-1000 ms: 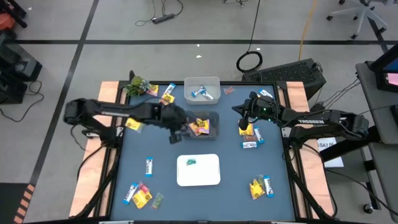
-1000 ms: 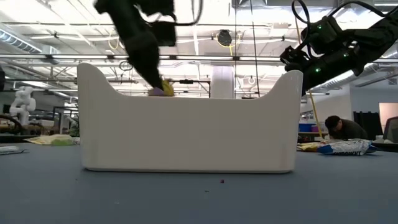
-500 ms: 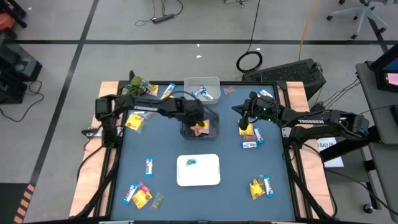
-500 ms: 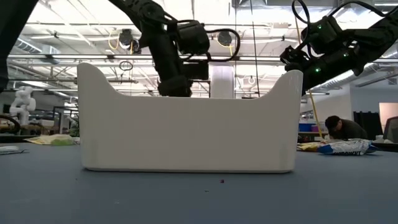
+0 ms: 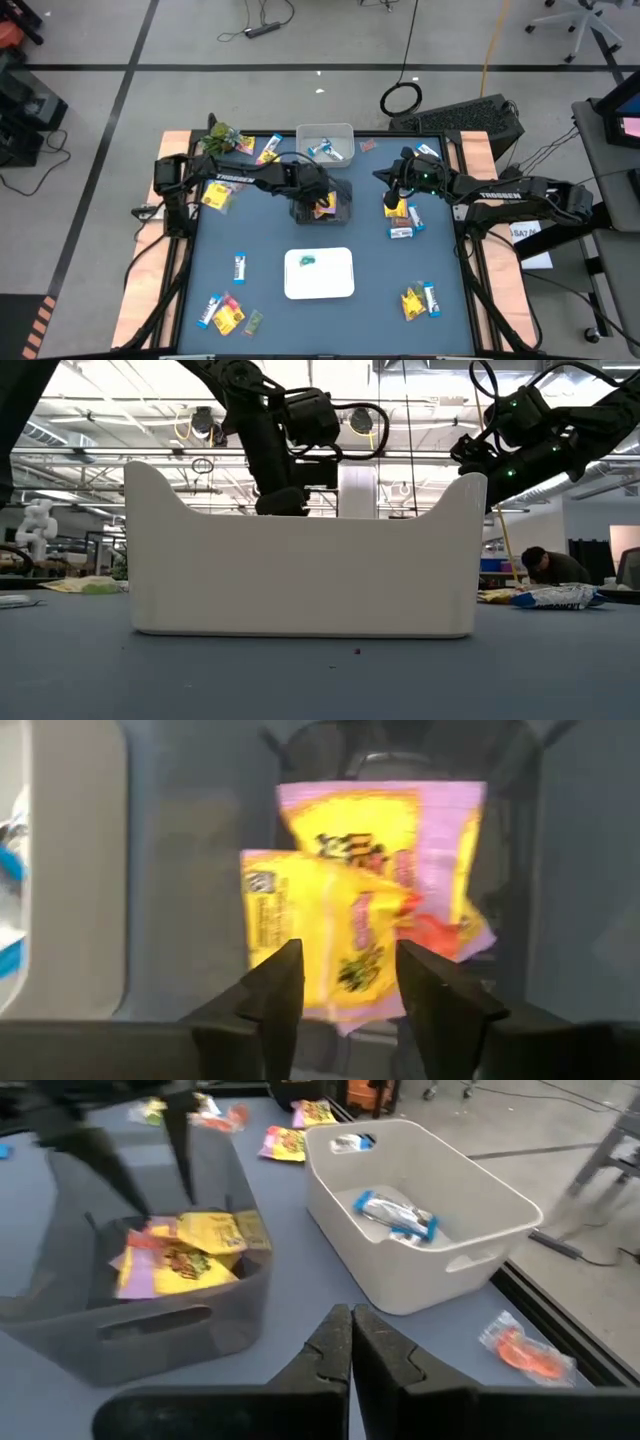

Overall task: Sort candy
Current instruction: Put the orange gummy candy into the white bin

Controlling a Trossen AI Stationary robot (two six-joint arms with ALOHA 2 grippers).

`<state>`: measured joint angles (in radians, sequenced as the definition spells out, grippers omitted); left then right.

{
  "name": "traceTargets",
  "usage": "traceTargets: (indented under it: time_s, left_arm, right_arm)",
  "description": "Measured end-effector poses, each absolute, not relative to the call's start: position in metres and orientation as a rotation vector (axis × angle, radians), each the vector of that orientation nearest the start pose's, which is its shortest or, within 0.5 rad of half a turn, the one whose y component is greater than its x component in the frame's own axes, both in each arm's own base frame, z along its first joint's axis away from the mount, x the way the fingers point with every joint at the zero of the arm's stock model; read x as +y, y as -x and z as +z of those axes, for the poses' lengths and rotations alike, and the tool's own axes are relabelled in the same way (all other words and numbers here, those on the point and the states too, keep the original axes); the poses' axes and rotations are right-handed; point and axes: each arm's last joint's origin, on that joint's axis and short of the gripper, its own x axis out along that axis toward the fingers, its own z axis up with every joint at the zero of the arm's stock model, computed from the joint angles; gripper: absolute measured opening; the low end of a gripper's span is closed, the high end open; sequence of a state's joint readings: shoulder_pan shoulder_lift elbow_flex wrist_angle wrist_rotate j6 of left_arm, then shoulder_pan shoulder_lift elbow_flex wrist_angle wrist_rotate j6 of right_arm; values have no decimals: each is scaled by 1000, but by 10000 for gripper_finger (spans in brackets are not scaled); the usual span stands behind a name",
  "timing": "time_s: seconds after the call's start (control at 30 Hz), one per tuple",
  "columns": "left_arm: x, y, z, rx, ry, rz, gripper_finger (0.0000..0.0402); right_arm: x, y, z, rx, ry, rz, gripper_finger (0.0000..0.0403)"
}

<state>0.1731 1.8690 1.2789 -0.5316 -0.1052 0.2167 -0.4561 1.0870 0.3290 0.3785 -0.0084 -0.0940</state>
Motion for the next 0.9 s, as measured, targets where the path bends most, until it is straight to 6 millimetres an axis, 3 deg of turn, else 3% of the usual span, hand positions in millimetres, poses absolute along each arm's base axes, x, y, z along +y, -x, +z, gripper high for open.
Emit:
traceTargets:
  time_s: [0.17, 0.43, 0.67, 0.9]
  left_arm:
    - [57, -363, 175, 1094, -172, 109, 177]
    - [47, -343, 207, 804, -186, 132, 177]
    - [40, -306, 215, 591, -128, 133, 177]
    - [37, -272, 208, 419, -94, 162, 177]
  right_arm:
    - [-92, -181, 174, 441, 15, -527, 0]
    - [-91, -167, 177, 557, -64, -711, 0]
    - [-92, -147, 190, 798, -273, -1015, 4]
    - [-102, -132, 178, 898, -416, -1169, 58]
